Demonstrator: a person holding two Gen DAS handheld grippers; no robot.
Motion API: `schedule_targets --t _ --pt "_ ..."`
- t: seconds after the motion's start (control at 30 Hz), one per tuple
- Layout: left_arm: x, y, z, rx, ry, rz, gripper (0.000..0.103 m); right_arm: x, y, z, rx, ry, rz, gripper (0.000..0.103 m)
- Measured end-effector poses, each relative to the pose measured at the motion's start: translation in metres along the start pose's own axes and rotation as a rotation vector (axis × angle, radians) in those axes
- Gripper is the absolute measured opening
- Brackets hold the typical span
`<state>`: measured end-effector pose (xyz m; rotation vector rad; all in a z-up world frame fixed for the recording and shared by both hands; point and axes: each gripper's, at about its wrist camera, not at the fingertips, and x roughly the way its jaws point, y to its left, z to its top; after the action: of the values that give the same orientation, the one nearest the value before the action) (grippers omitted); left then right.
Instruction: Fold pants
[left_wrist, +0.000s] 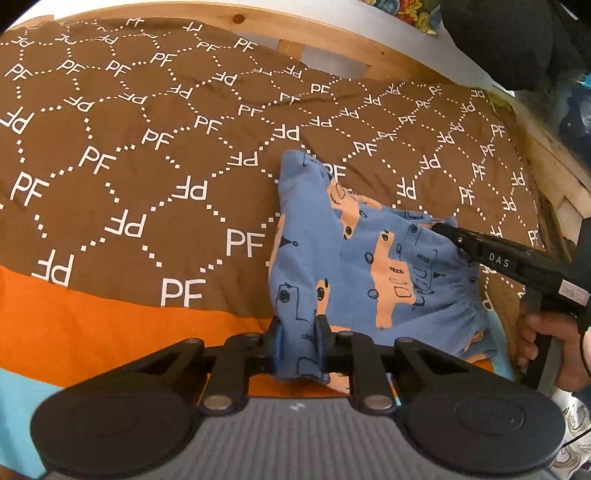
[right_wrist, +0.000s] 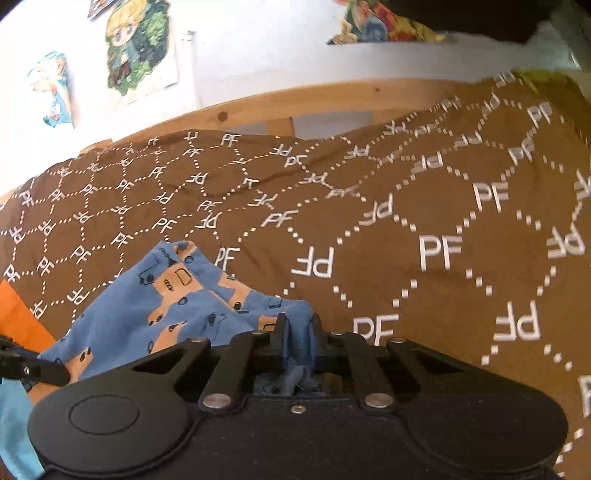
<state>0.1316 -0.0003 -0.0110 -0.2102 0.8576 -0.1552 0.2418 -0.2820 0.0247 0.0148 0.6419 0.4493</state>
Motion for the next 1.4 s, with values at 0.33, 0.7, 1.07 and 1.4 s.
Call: schedule_targets --t 0.33,0.7,1.07,1.4 --pt "-0.011 -0.006 0.004 0.027 -0.04 -0.016 0.017 -0.026 0.022 0.02 -0.126 -0.025 -0.005 0.009" --pt "-0.015 -0.006 0.007 0.014 -0.053 -0.031 0.017 -0.029 0.026 0.022 -0.14 -0.021 -0.015 0.009" --pt "-0.029 -0.017 0.026 0.054 -0.135 -0.041 0.017 -0.032 0.027 0.06 -0.171 -0.081 0.002 0.009" --pt "0.011 -0.026 0.088 0.056 -0.202 -0.067 0.017 0.023 -0.006 0.125 -0.18 -0.043 -0.053 0.009"
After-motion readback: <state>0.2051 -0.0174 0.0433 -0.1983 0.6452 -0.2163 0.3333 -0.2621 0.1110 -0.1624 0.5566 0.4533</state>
